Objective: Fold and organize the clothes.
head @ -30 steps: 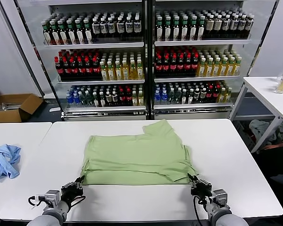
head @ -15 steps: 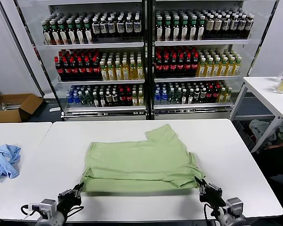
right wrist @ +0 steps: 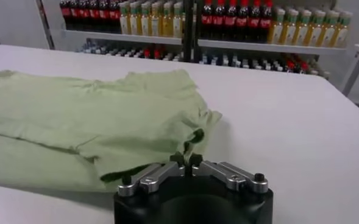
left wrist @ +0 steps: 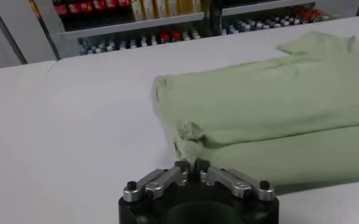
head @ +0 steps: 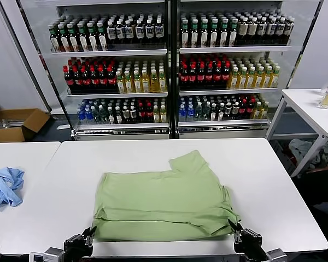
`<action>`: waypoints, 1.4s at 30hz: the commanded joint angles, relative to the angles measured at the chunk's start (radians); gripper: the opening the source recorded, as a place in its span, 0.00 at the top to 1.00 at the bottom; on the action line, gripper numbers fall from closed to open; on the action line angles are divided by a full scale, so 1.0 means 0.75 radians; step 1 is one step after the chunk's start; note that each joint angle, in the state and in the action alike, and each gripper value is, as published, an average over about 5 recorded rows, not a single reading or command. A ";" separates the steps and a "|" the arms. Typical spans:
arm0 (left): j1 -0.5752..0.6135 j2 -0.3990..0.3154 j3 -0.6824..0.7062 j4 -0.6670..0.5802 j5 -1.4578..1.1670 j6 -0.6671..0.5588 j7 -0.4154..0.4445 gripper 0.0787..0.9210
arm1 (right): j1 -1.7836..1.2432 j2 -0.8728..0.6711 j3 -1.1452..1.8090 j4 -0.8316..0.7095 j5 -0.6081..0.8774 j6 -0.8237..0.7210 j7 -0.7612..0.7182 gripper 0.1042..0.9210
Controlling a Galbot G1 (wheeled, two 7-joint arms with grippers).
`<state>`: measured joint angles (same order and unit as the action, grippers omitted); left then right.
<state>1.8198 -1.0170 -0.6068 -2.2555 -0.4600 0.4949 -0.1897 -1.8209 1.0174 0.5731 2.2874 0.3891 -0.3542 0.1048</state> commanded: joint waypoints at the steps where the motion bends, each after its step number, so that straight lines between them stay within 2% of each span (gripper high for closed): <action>1: 0.033 0.002 -0.035 -0.067 0.024 0.016 -0.011 0.73 | -0.047 0.003 0.048 0.053 -0.041 0.003 0.001 0.68; 6: -0.037 0.017 -0.094 -0.114 -0.015 0.013 -0.010 0.56 | 0.025 -0.033 0.132 0.109 0.060 -0.038 0.006 0.50; 9: -0.132 0.035 -0.085 -0.082 -0.041 -0.031 0.013 0.45 | 0.141 -0.058 0.148 0.103 0.150 -0.072 0.021 0.40; 12: -0.264 0.053 -0.037 0.020 -0.030 -0.093 0.069 0.35 | 0.331 -0.072 0.091 0.014 0.196 -0.118 0.036 0.31; 15: -0.423 0.061 0.020 0.203 0.005 -0.151 0.132 0.25 | 0.582 -0.058 -0.030 -0.139 0.199 -0.152 0.048 0.20; 19: -0.612 0.066 0.076 0.416 -0.032 -0.146 0.177 0.14 | 0.913 -0.001 -0.227 -0.357 0.221 -0.210 0.079 0.13; 24: -0.796 0.070 0.146 0.548 -0.050 -0.122 0.223 0.12 | 1.280 0.089 -0.435 -0.659 0.229 -0.245 0.091 0.12; 32: -1.008 0.089 0.267 0.781 -0.073 -0.111 0.273 0.12 | 1.542 0.254 -0.566 -1.080 0.188 -0.230 0.084 0.12; 38: -1.146 0.096 0.345 0.962 -0.094 -0.098 0.318 0.12 | 1.654 0.350 -0.598 -1.303 0.124 -0.193 0.058 0.12; 42: -1.193 0.087 0.378 1.019 -0.093 -0.097 0.346 0.12 | 1.710 0.404 -0.608 -1.435 0.083 -0.165 0.035 0.12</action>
<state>1.0715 -0.9565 -0.3886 -1.6573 -0.5183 0.4233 0.0349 -0.6899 1.2501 0.1676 1.4282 0.4724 -0.4821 0.1340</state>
